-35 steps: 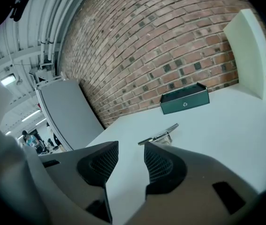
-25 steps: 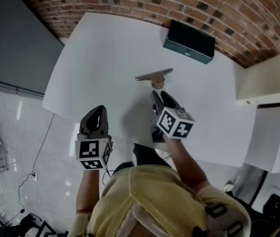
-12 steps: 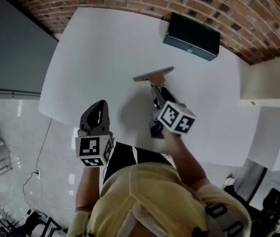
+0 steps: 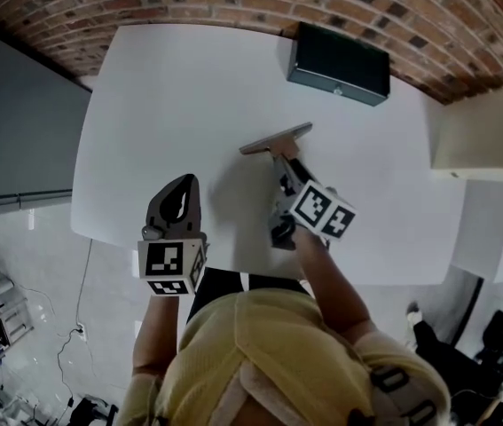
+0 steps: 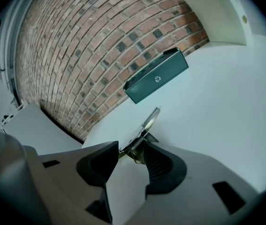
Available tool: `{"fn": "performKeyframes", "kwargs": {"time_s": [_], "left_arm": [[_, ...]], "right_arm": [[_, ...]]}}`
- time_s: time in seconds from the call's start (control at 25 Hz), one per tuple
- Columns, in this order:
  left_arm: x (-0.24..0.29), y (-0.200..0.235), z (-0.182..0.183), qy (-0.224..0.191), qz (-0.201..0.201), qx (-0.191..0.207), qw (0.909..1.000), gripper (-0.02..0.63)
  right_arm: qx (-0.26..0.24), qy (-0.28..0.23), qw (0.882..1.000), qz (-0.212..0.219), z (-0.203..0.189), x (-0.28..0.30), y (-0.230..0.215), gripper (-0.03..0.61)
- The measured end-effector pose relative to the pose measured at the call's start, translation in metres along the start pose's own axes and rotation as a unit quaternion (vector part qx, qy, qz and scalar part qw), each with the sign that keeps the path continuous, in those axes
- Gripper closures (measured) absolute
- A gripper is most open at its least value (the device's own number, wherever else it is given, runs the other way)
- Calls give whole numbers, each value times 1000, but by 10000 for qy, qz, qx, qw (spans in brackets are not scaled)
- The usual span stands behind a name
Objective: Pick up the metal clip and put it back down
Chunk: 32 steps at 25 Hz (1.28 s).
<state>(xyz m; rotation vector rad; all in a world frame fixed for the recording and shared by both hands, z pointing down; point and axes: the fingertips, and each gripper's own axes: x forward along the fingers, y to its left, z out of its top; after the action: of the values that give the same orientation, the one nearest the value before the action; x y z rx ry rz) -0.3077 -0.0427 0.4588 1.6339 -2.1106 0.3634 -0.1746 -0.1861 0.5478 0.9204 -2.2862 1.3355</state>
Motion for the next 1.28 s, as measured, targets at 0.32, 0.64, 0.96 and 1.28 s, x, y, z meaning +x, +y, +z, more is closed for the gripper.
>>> {"fn": "performKeyframes", "kwargs": {"time_s": [0.32,0.64,0.96,1.28], "left_arm": [[12,11,-8,197,-329,-34,9993,611],[21,9,2,149,-522,179,9984,611],[21,15,-5,299,-630,165,9974,611],[25,18,-2,307,-773,214,9963,611]], "right_arm": [[233,-190,9994,-171,2,3,2,426],[557,-335,9975,-261,9,14,2,428],[704,-554,9953,-379,12,14,2,463],[1003,-742,9915,-367,18,14,5,512]]}}
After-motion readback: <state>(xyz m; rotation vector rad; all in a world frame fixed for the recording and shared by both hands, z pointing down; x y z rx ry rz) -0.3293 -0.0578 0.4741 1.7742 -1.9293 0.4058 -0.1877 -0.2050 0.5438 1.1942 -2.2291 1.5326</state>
